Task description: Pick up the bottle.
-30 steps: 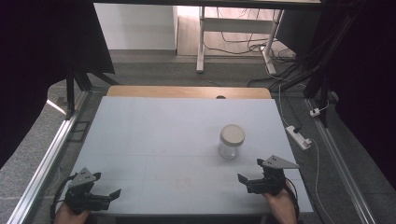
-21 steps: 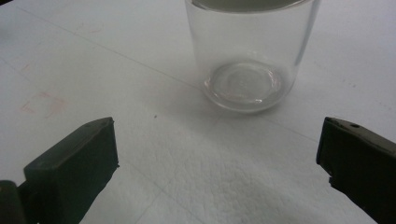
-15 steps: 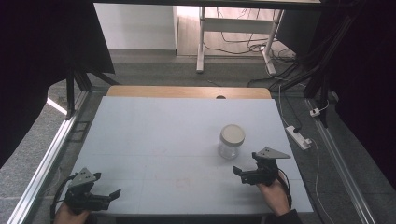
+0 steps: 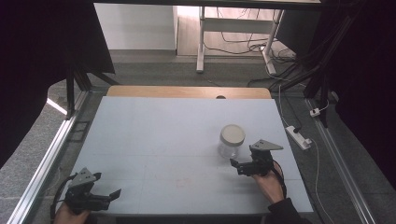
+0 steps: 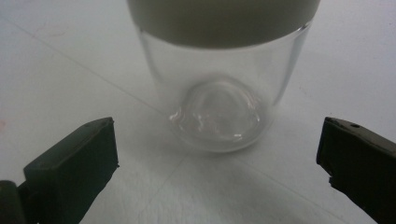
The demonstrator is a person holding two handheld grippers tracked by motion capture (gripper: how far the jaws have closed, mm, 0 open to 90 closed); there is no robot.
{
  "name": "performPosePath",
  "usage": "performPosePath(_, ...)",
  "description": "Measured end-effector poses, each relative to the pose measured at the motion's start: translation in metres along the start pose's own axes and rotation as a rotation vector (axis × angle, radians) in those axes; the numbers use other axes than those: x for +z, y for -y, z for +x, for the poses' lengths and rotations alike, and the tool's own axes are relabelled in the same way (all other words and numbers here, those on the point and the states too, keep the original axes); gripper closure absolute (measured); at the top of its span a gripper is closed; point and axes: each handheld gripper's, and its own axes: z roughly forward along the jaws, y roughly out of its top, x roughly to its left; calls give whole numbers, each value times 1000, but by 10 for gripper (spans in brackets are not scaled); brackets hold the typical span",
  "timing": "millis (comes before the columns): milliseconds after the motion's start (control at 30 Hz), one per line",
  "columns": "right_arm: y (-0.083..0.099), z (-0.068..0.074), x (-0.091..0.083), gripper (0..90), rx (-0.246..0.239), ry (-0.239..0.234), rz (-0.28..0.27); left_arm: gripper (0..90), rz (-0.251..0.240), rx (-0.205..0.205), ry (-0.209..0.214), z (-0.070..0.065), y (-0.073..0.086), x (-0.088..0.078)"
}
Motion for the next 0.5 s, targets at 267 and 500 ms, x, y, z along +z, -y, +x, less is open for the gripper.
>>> performPosePath(267, -6, -2, 14, 0, -11, -1, -5, 0, 1, 0, 2, 0, 0, 0)
performPosePath(500, -13, -2, 27, 0, -33, 7, -1, 0, 1, 0, 3, 0, 0, 0)
